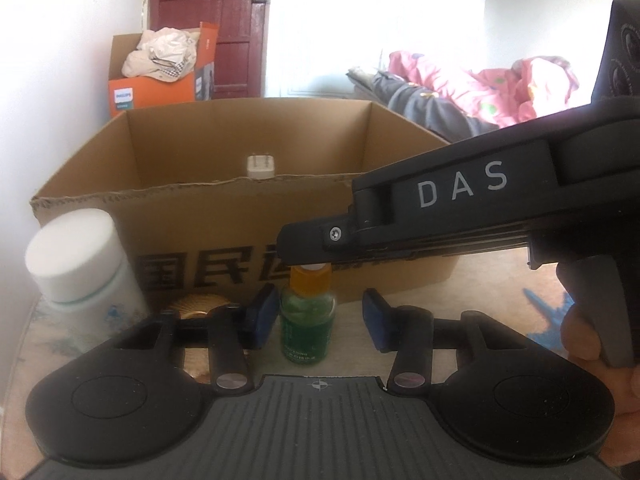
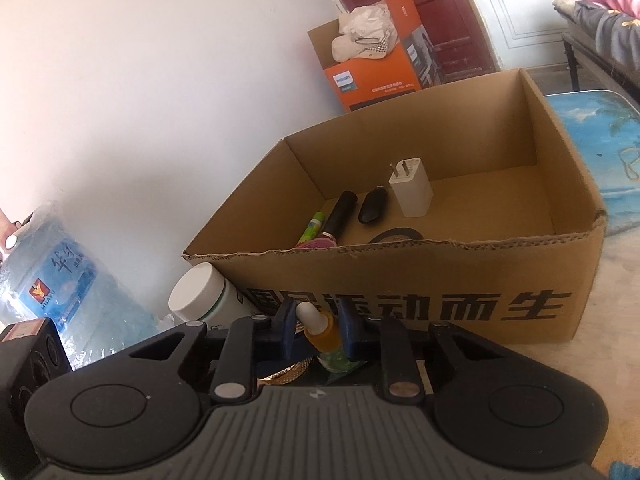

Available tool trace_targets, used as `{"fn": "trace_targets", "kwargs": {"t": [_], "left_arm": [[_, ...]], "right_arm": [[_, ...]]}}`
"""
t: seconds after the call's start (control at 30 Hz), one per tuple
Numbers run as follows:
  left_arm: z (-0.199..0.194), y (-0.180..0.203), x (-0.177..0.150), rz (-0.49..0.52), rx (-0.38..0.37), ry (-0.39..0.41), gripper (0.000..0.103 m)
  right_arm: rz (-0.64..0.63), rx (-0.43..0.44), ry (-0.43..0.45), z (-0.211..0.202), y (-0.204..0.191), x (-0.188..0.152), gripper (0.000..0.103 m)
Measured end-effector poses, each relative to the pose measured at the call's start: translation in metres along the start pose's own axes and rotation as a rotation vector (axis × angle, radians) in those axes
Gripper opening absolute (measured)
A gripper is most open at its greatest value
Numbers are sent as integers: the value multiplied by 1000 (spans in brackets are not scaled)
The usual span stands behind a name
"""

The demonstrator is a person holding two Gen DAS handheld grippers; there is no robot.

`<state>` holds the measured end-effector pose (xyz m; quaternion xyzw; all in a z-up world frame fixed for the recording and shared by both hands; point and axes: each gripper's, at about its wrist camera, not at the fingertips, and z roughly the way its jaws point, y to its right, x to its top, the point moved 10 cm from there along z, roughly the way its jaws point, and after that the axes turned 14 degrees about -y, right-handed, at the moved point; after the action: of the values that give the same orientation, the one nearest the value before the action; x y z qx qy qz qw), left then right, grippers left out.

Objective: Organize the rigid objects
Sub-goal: 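Move the right gripper to the green dropper bottle, then grasp the green dropper bottle with the right gripper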

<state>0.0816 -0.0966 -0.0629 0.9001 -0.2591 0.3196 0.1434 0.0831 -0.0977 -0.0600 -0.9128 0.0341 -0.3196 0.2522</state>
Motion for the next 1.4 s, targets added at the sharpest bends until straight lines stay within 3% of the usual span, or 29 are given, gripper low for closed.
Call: {"fn": "trace_targets", "kwargs": {"t": [0.3, 0.5, 0.67, 0.8, 1.4], "left_arm": [[-4, 29, -13, 33, -129, 20, 47], [13, 23, -14, 70, -43, -31, 48], [29, 28, -18, 96, -33, -70, 46], [36, 28, -21, 83, -48, -98, 33], [33, 47, -27, 157, -16, -121, 32]], "right_arm": [[54, -35, 14, -29, 23, -17, 25], [20, -89, 34, -33, 23, -20, 27], [-7, -117, 5, -21, 23, -20, 27], [-10, -118, -2, -18, 23, -20, 28], [8, -132, -8, -32, 28, -31, 28]]}}
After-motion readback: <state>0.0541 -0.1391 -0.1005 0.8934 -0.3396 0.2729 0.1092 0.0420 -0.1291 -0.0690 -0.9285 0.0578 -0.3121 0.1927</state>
